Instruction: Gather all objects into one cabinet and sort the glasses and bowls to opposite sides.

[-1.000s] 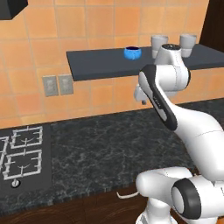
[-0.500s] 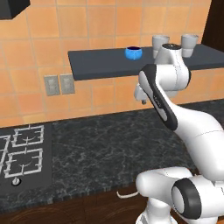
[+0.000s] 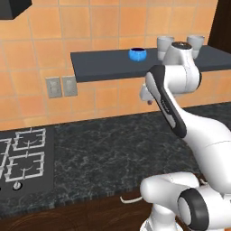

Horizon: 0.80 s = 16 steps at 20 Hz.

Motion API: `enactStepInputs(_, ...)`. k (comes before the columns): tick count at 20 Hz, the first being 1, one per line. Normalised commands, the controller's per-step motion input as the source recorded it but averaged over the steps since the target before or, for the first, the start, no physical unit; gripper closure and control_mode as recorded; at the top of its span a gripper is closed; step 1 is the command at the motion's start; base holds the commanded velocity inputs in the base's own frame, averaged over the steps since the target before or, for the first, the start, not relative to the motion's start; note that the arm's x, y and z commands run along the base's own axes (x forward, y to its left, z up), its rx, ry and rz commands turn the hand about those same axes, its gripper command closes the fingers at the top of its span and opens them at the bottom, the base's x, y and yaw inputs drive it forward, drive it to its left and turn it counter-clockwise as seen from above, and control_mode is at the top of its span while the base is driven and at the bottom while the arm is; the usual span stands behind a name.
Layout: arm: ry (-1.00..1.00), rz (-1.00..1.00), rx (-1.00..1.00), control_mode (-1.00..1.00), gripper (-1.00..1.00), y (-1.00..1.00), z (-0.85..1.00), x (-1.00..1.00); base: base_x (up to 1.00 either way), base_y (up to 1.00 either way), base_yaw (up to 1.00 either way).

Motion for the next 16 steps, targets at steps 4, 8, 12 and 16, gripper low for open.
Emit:
enactStepInputs(4,-0.2,0.0,0.0,-1.0,-1.0,0.0,0.33,-0.39,0.0,0.0,0.0)
enactStepInputs(8,-0.14,0.0,0.0,-1.0,-1.0,0.0,0.46,-0.03,0.0,0.0,0.0)
enactStepInputs(12,-0.05,0.0,0.0,-1.0,-1.0,0.0,0.46,0.0,0.0,0.0,0.0)
enactStepInputs(16,-0.02,0.0,0.0,-1.0,-1.0,0.0,0.54,0.0,0.0,0.0,0.0)
